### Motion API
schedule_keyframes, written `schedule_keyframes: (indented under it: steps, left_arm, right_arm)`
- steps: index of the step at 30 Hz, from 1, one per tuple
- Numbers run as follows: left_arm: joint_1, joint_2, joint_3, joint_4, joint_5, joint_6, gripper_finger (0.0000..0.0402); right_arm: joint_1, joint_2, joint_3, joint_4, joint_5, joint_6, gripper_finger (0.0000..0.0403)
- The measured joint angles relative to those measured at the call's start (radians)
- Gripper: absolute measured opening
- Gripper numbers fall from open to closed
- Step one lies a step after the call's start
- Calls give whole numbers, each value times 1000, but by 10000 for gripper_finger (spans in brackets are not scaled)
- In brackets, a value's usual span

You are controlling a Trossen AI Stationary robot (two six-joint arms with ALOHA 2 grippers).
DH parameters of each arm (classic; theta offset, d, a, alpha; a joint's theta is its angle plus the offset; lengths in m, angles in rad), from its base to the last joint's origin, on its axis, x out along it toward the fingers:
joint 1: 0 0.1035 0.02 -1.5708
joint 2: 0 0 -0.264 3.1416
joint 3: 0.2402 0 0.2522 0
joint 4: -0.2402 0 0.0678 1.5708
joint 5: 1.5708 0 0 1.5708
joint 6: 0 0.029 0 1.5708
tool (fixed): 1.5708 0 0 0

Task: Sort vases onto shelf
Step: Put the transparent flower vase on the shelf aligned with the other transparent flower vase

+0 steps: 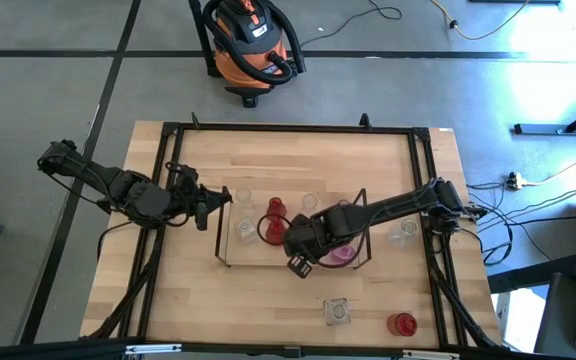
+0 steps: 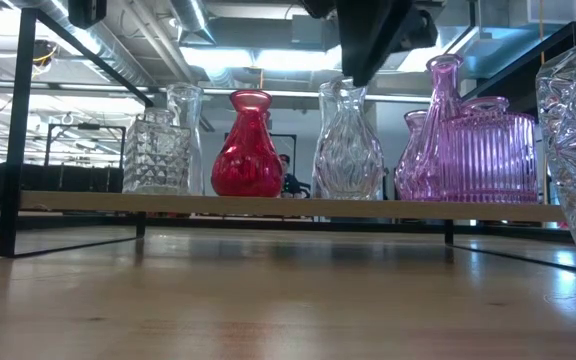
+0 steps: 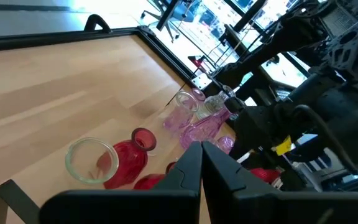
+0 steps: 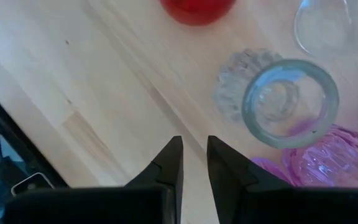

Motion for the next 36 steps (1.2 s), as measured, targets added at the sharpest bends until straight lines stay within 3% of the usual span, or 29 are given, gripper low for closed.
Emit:
schedule_keyframes:
  steps: [16,27,36]
  left_arm:
    - [0,0,0,0,0,0,0]
    - [0,0,0,0,0,1,0]
    - [0,0,0,0,0,1,0]
  right_arm:
    - [-22,0,-26,8,73,20,55]
    - [-26,-3,-25,-27,39,15,55]
    - [-25,-141,-25,-94,85,52,55]
